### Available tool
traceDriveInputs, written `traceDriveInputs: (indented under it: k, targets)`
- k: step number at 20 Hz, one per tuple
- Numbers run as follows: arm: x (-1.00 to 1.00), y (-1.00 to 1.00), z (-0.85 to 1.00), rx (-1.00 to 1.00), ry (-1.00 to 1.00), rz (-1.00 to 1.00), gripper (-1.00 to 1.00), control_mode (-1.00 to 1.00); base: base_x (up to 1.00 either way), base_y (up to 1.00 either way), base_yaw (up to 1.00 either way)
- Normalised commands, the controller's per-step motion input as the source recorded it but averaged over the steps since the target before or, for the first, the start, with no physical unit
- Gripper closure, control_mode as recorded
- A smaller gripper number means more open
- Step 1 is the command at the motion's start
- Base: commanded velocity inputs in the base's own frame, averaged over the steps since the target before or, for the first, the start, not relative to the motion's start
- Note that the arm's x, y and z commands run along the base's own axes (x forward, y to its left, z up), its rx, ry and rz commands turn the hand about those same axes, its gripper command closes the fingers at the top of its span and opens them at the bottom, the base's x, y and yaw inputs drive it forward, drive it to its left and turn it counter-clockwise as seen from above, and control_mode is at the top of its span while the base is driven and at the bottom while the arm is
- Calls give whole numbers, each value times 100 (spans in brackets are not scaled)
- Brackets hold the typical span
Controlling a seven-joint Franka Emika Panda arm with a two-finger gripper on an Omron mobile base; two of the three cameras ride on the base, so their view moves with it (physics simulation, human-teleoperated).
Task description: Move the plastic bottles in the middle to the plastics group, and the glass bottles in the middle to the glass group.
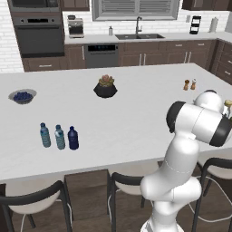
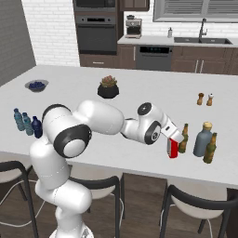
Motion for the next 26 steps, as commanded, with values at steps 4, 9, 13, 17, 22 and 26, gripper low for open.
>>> traceDriveInputs:
  k: [4,9,13,17,22,26]
  targets:
    - [0,0,0,0,0,0,-100,-100,0,0,0]
    - [0,0,0,0,0,0,-100,-100,0,0,0]
    - [0,0,0,0,0,0,-100,-100,0,0,0]
    - [0,0,0,0,0,0,-100,-100,0,0,0]
    - [0,0,0,0,0,0,-100,-100,0,0,0]
    - [-6,0,4,0,-2,0,-100,-100,0,0,0]
